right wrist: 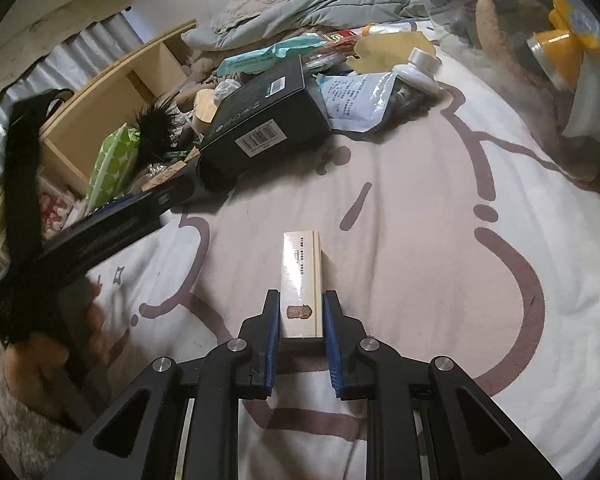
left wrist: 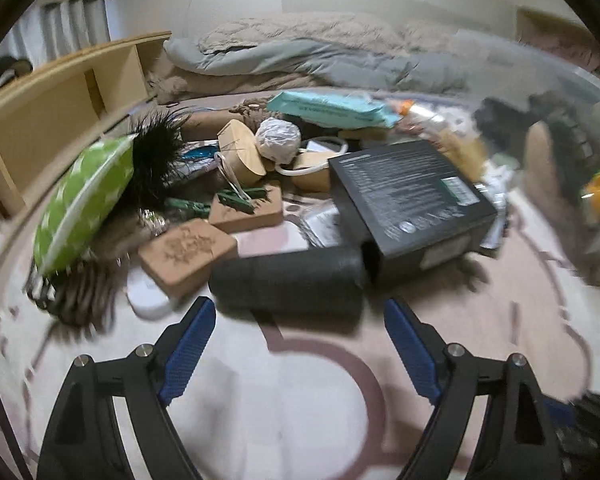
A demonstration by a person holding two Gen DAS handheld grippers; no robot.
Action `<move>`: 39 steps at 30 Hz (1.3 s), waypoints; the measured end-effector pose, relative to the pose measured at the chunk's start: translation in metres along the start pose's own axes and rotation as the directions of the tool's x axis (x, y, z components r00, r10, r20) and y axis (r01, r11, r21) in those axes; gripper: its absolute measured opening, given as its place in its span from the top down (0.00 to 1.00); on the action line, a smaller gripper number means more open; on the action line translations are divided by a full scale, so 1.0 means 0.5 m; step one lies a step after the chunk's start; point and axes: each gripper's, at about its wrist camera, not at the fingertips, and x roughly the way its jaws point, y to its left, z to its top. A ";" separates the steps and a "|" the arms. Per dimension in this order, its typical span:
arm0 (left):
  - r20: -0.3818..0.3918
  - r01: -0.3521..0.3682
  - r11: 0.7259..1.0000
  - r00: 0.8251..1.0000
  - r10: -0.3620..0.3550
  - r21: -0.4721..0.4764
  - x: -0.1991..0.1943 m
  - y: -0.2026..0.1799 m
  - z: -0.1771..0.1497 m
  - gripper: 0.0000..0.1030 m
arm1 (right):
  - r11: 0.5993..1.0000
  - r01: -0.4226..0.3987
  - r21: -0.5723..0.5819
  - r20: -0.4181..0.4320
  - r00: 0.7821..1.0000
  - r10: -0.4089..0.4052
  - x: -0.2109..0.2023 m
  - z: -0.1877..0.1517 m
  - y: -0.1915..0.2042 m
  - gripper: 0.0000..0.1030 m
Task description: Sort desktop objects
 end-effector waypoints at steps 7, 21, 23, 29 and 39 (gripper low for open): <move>-0.016 -0.106 0.993 0.994 0.107 0.049 0.042 -0.012 -0.002 0.14 | 1.000 0.002 -0.004 -0.007 1.000 -0.002 0.002 0.002 0.001 0.79; 0.002 -0.083 0.986 0.996 0.084 -0.144 0.006 0.136 -0.076 0.13 | 1.000 0.027 -0.012 -0.015 1.000 -0.027 0.004 -0.002 0.005 0.79; -0.001 -0.045 0.987 0.999 0.046 -0.157 0.010 0.143 -0.073 0.13 | 1.000 0.028 -0.013 -0.015 0.999 -0.028 0.004 -0.003 0.006 0.79; 0.011 0.037 0.996 0.999 -0.036 -0.078 0.011 0.110 -0.072 0.56 | 1.000 0.012 0.020 -0.025 1.000 -0.011 0.008 -0.001 -0.003 0.79; 0.010 0.097 0.995 0.995 -0.097 -0.019 -0.007 0.083 -0.090 0.83 | 0.999 0.034 -0.015 -0.008 0.999 -0.034 0.009 -0.005 0.007 0.79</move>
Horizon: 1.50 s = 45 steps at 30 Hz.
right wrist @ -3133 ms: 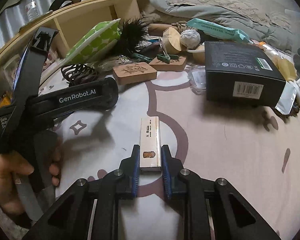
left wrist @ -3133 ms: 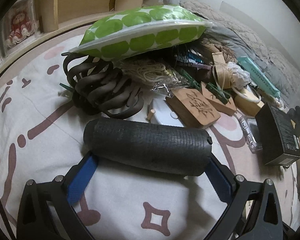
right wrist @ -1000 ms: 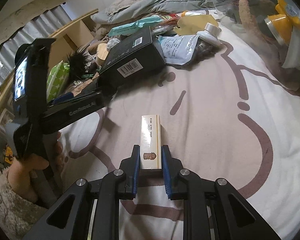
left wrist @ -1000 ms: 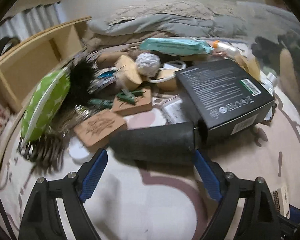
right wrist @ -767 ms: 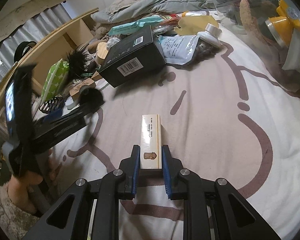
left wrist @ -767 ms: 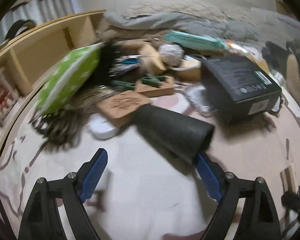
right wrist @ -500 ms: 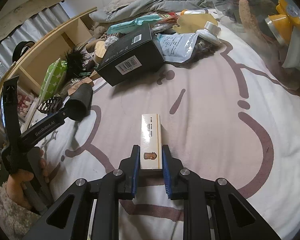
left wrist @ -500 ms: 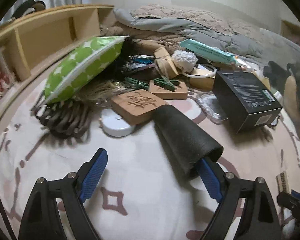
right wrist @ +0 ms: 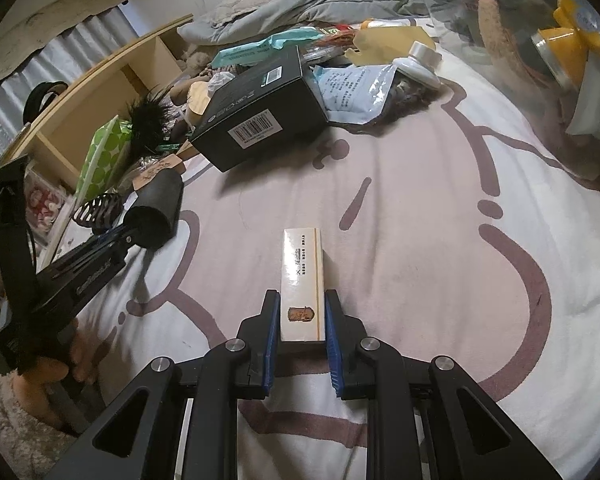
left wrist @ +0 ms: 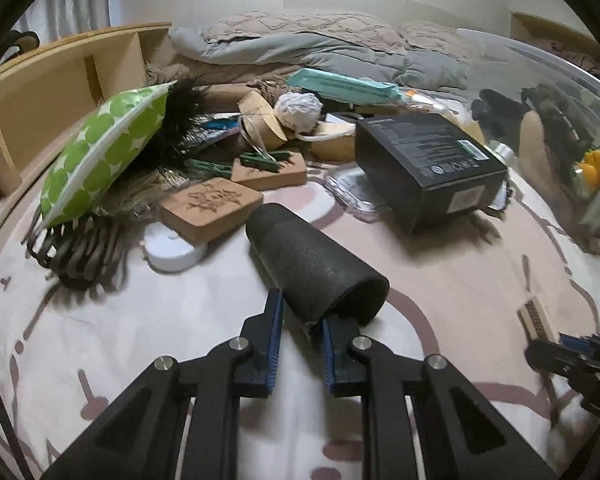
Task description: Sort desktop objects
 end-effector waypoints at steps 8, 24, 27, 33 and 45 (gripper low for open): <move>-0.035 0.060 0.998 0.998 -0.061 -0.011 -0.041 -0.015 -0.045 0.87 | 1.000 0.002 -0.006 0.022 1.000 -0.002 -0.001 -0.004 0.000 0.79; -0.002 0.073 0.997 0.997 -0.073 0.027 -0.097 -0.044 -0.076 0.84 | 0.999 0.027 -0.038 0.090 0.996 -0.024 -0.004 -0.020 0.010 0.79; 0.011 0.038 0.999 0.999 -0.038 0.016 -0.091 -0.036 -0.067 0.54 | 0.999 0.026 -0.036 0.093 0.995 -0.023 -0.005 -0.021 0.010 0.79; 0.012 0.013 1.000 1.000 -0.013 -0.001 -0.059 -0.023 -0.041 0.53 | 0.999 0.029 -0.041 0.101 0.995 -0.025 -0.005 -0.022 0.012 0.79; -0.003 0.043 0.996 0.999 -0.044 -0.076 -0.043 0.004 -0.041 0.88 | 0.956 0.020 -0.291 0.083 0.997 0.005 0.015 -0.053 0.104 0.00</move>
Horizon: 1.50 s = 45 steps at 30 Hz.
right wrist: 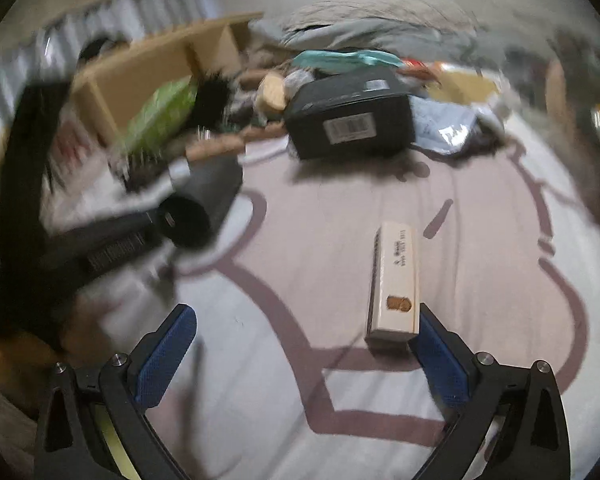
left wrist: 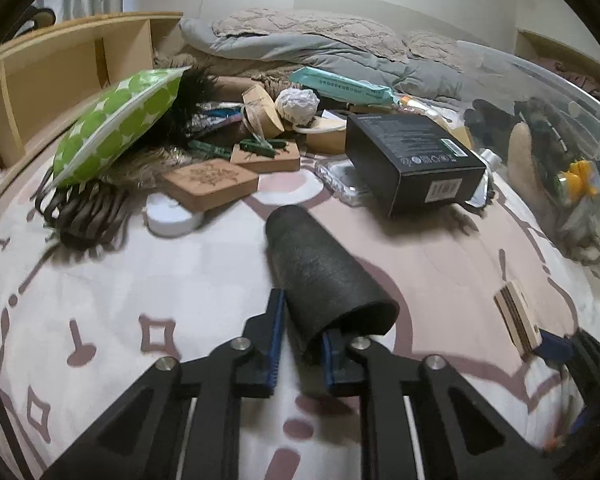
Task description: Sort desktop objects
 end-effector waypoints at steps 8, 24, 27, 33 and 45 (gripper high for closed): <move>-0.033 0.047 0.997 0.998 -0.049 -0.064 -0.041 0.040 -0.032 0.91 | 0.998 -0.027 0.061 -0.024 0.999 0.029 -0.013 0.005 -0.028 0.00; -0.014 0.010 0.998 1.000 -0.011 -0.061 -0.041 0.039 -0.063 0.84 | 0.852 0.485 0.198 -0.075 0.874 -0.480 -0.062 -0.012 -0.136 0.00; -0.011 0.011 0.997 1.000 -0.012 -0.073 -0.037 0.043 -0.065 0.82 | 0.835 0.471 0.283 -0.086 0.880 -0.467 -0.067 -0.010 -0.167 0.00; -0.004 0.023 0.997 1.000 -0.023 -0.074 -0.036 0.041 -0.067 0.76 | 0.875 0.419 0.244 -0.062 0.907 -0.417 -0.086 -0.025 -0.128 0.00; 0.003 0.093 0.992 0.996 -0.093 -0.082 -0.038 0.033 -0.073 0.46 | 0.886 0.420 0.195 -0.028 0.906 -0.423 -0.043 0.008 -0.111 0.00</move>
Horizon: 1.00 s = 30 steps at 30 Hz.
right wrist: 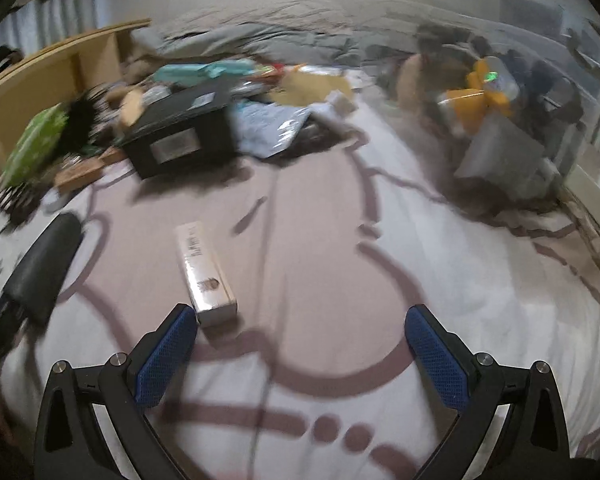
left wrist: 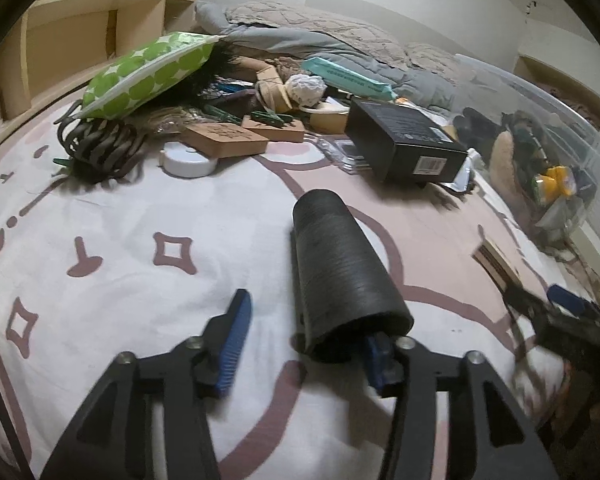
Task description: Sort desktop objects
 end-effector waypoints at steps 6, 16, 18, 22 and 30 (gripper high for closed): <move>-0.003 -0.011 0.998 1.000 0.011 0.058 0.003 -0.021 -0.005 0.32 | 0.994 0.089 0.069 0.026 0.995 -0.091 0.033 0.038 -0.044 0.00; 0.007 -0.038 0.994 0.999 0.037 0.106 0.006 -0.039 -0.012 0.22 | 0.992 -0.040 0.122 0.023 0.999 0.037 0.008 0.022 -0.059 0.00; 0.005 -0.044 0.992 0.999 0.044 0.122 0.008 -0.044 -0.014 0.20 | 0.991 -0.108 0.077 0.033 0.994 0.106 -0.004 0.018 -0.034 0.00; 0.002 -0.045 0.990 0.999 0.046 0.134 0.011 -0.050 -0.014 0.17 | 0.987 -0.163 -0.016 0.048 0.985 0.163 -0.006 0.025 0.012 0.00; -0.011 -0.033 0.988 0.999 0.035 0.150 0.017 -0.057 -0.016 0.08 | 0.982 -0.142 -0.126 0.019 0.989 0.146 0.050 0.060 0.053 0.00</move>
